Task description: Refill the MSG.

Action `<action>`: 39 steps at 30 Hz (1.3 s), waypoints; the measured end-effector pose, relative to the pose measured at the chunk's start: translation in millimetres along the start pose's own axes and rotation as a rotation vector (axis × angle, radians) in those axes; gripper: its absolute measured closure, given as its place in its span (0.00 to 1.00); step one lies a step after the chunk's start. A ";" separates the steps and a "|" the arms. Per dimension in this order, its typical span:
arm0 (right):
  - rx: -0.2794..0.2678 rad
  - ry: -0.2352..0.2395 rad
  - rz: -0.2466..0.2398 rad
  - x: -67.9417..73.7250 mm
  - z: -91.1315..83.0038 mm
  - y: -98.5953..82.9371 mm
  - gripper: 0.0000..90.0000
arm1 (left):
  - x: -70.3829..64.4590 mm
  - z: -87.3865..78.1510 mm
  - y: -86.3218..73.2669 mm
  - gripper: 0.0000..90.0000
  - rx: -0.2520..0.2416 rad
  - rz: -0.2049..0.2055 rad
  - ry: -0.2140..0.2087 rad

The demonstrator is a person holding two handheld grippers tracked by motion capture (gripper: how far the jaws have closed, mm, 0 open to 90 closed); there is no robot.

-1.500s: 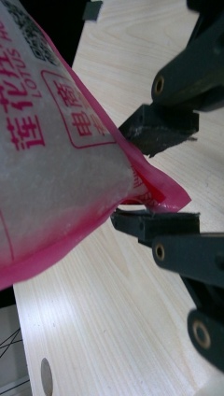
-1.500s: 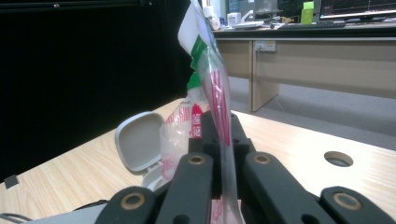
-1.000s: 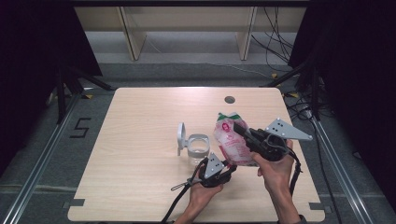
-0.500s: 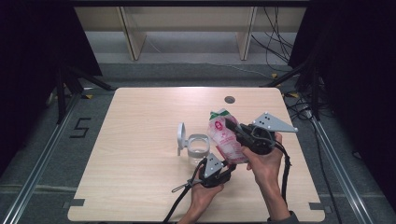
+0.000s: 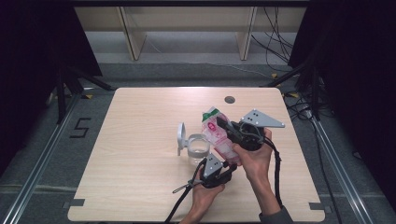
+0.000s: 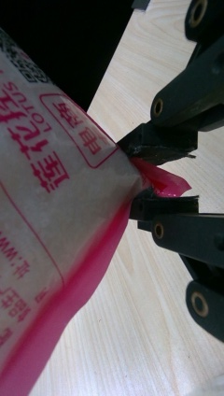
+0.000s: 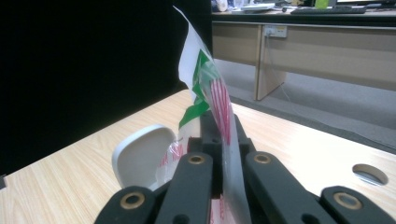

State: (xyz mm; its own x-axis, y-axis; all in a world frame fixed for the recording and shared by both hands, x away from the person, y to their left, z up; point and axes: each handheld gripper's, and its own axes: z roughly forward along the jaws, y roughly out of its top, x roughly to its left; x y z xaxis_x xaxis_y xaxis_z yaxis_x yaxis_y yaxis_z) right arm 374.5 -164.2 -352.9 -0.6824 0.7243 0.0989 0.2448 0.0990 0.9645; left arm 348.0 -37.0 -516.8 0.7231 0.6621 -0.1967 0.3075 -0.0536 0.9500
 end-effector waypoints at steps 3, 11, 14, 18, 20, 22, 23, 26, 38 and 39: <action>0.005 0.005 -0.010 1.7 3.1 1.0 1.00 | 0.4 0.3 0.0 0.81 -0.007 -0.005 0.003; 0.013 0.008 -0.018 5.2 12.3 1.1 1.00 | 0.9 2.4 -0.4 0.82 -0.006 0.002 0.010; 0.024 0.013 -0.024 5.8 15.5 0.5 1.00 | -0.2 3.5 -1.1 0.82 -0.008 0.001 0.009; 0.025 0.016 -0.059 6.1 19.7 0.7 1.00 | -1.4 4.9 -0.9 0.82 -0.011 0.004 0.001; 0.033 0.021 -0.066 7.1 21.1 1.4 1.00 | -2.1 5.3 -0.3 0.83 -0.014 -0.001 0.002; 0.026 0.000 -0.097 6.0 21.5 2.5 1.00 | -2.7 6.0 0.3 0.83 -0.019 -0.004 0.003; 0.030 0.008 -0.073 7.7 22.2 2.2 1.00 | -2.9 5.9 0.5 0.83 -0.021 -0.004 0.004; 0.047 0.017 -0.085 9.5 23.6 3.5 1.00 | -3.4 5.6 0.5 0.83 -0.025 0.000 0.005; 0.054 0.022 -0.086 10.9 34.4 1.6 1.00 | -6.6 6.2 -0.7 0.83 -0.039 0.000 -0.007; 0.063 0.029 -0.098 10.1 34.8 2.1 1.00 | -6.5 5.9 -0.6 0.84 -0.039 0.000 -0.009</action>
State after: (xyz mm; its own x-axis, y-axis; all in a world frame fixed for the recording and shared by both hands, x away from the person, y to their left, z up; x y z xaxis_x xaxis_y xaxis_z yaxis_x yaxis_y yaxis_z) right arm 392.0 -132.9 -358.4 -0.7244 0.6893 0.0123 0.2179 0.2120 0.9527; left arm 346.8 -45.7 -517.4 0.7288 0.6554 -0.1982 0.2830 -0.0247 0.9588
